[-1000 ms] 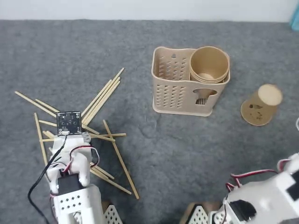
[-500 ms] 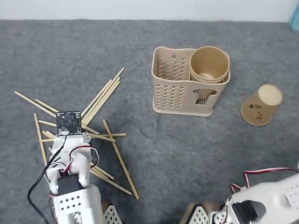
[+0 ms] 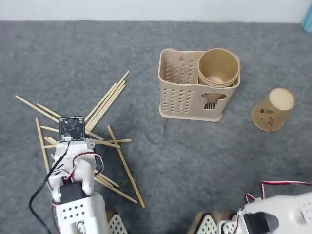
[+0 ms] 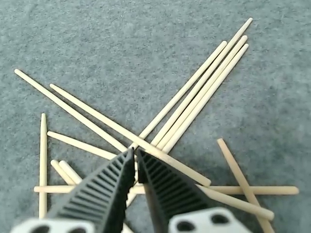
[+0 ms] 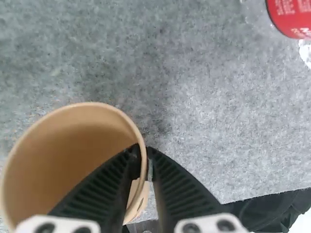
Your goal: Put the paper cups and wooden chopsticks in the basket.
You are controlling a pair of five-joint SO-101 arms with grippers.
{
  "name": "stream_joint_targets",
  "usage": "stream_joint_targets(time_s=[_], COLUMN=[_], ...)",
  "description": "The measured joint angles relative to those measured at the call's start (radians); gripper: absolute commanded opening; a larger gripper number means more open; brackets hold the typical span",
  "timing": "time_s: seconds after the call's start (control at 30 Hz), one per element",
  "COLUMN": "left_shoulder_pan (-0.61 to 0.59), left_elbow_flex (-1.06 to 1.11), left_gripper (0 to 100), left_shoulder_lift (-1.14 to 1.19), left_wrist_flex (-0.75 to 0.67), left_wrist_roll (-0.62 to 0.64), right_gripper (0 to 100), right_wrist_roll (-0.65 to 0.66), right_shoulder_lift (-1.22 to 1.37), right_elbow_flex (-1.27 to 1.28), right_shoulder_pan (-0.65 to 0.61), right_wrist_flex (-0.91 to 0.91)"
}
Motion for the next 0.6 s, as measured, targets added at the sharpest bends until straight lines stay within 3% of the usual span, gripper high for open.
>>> stream_joint_targets(time_s=[0.1, 0.3, 0.6], left_shoulder_pan=[0.0, 0.0, 0.0], left_elbow_flex=[0.0, 0.0, 0.0], left_gripper=[2, 2, 2], left_shoulder_lift=[0.0, 0.0, 0.0], left_wrist_flex=[0.0, 0.0, 0.0], left_wrist_roll=[0.0, 0.0, 0.0], right_gripper=[0.7, 0.7, 0.7], right_wrist_roll=[-0.015, -0.167, -0.218], right_shoulder_lift=[0.0, 0.0, -0.158], right_elbow_flex=[0.0, 0.0, 0.0], right_shoulder_pan=[0.0, -0.002, -0.002], right_wrist_flex=[0.0, 0.012, 0.226])
